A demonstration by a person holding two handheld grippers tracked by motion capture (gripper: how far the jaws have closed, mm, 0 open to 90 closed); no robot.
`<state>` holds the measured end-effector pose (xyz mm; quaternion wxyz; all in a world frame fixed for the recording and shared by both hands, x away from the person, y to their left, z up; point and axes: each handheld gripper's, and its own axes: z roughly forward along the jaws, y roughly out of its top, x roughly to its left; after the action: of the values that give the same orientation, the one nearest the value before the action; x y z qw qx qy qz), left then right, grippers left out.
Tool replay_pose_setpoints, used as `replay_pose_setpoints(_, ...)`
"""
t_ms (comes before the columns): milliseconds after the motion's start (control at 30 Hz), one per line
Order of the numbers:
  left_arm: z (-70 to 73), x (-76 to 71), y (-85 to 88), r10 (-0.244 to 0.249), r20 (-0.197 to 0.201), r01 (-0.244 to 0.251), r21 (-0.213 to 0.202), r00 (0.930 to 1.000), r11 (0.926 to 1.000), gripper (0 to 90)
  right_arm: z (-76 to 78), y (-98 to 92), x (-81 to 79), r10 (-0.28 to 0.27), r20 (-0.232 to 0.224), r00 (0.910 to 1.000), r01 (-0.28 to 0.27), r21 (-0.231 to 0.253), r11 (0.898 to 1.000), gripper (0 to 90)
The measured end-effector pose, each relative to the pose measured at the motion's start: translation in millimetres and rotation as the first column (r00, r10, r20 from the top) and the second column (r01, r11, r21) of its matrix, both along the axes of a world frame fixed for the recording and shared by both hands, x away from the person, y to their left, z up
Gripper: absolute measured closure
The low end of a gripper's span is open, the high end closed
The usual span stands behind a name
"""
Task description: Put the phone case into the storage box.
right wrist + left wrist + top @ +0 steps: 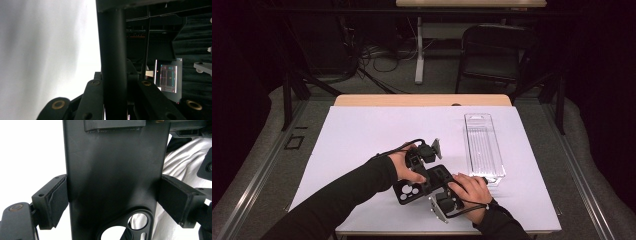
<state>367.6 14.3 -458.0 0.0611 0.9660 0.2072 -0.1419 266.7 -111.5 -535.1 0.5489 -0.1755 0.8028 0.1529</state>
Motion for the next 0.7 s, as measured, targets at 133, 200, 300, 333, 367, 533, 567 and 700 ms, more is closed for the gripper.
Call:
replay_pose_setpoints(133,-0.1,0.0,0.6,0.003,0.001,-0.003,0.0,1.0,1.0,13.8,-0.7,0.8,-0.2,-0.002,0.007,1.0,0.002,0.003,1.0,83.4)
replay_pose_setpoints(200,0.0,0.2,0.9,0.006,-0.003,-0.006,0.003,1.0,1.0,13.8,-1.2,1.2,0.0,-0.001,0.01,0.9999,0.001,0.006,1.0,83.7)
replay_pose_setpoints(300,0.1,0.7,1.2,0.008,-0.004,-0.008,0.003,1.0,1.0,13.8,-1.3,1.8,0.2,-0.003,0.016,0.9999,0.003,0.003,1.0,84.0)
replay_pose_setpoints(333,0.2,0.8,1.3,0.008,-0.004,-0.008,0.001,1.0,1.0,13.7,0.0,1.8,-1.5,-0.024,0.033,0.9992,0.025,-0.014,1.0,84.1)
replay_pose_setpoints(367,0.4,1.0,1.4,0.006,-0.005,-0.006,0.002,1.0,1.0,13.7,-0.1,1.8,-1.5,-0.024,0.035,0.9991,0.025,-0.013,1.0,84.2)
replay_pose_setpoints(533,0.3,0.9,1.3,0.004,-0.001,-0.004,0.001,1.0,1.0,13.7,-1.0,1.7,0.0,-0.007,0.023,0.9997,0.007,-0.006,1.0,84.4)
replay_pose_setpoints(567,0.2,0.7,1.2,0.006,-0.001,-0.006,0.001,1.0,1.0,13.6,-1.5,1.7,0.1,-0.004,0.027,0.9996,0.004,-0.001,1.0,84.5)
replay_pose_setpoints(700,0.0,0.8,1.4,0.008,-0.004,-0.008,0.0,1.0,1.0,13.6,-2.3,1.7,0.1,-0.002,0.032,0.9995,0.002,0.002,1.0,84.8)
